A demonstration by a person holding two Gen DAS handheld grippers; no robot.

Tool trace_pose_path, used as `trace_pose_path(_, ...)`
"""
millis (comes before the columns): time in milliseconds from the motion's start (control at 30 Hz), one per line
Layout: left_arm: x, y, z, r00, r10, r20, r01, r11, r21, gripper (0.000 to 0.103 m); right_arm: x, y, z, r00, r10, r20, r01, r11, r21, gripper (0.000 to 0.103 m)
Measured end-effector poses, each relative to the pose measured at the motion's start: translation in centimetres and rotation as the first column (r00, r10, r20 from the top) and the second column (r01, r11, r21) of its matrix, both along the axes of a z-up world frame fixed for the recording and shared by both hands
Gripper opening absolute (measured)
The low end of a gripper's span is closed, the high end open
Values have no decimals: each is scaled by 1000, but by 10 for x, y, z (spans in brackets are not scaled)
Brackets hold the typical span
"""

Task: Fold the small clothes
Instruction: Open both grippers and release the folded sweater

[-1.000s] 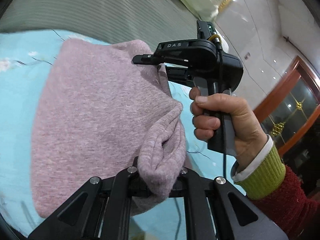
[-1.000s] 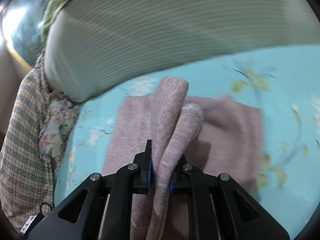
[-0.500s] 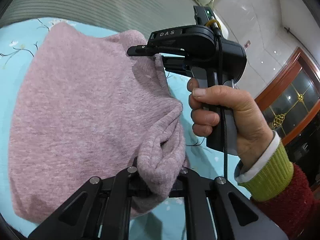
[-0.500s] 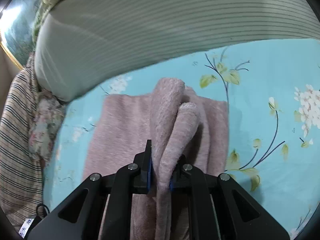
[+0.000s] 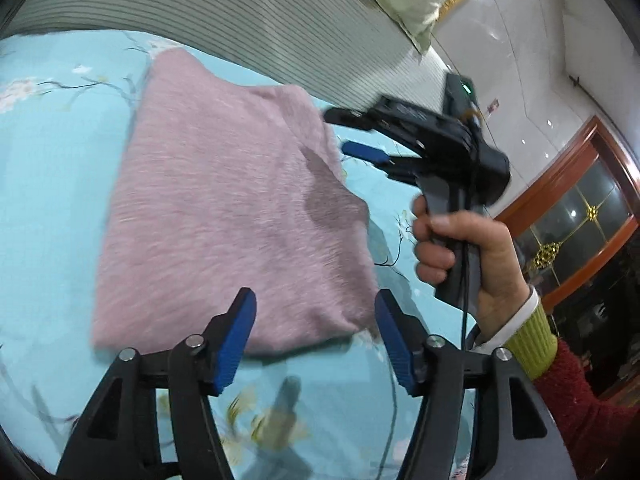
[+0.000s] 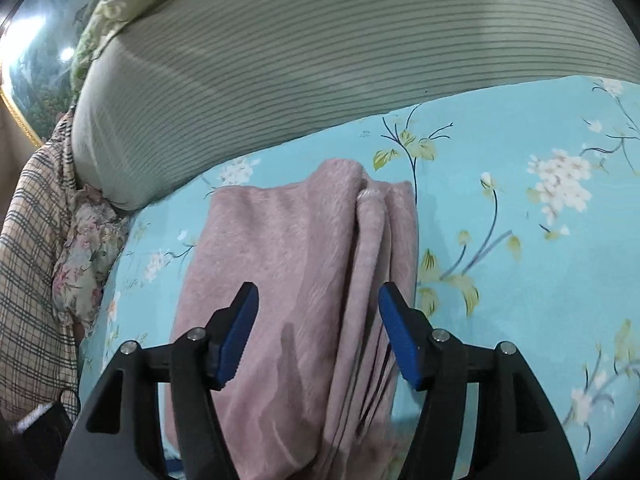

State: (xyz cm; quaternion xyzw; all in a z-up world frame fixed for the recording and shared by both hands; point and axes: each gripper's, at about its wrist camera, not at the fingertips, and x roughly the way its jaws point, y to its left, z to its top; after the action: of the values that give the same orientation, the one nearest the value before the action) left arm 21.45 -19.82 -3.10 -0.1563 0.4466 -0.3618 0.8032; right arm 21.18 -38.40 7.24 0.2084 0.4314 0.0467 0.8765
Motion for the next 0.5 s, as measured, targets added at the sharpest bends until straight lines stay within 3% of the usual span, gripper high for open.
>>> trace_pose_path(167, 2, 33, 7, 998, 65, -10, -65, 998, 10, 65, -32, 3, 10, 1000, -9, 25, 9, 1000, -13, 73)
trace_pose_path(500, 21, 86, 6, 982, 189, -22, -188, 981, 45, 71, -73, 3, 7, 999, -52, 15, 52, 999, 15, 74)
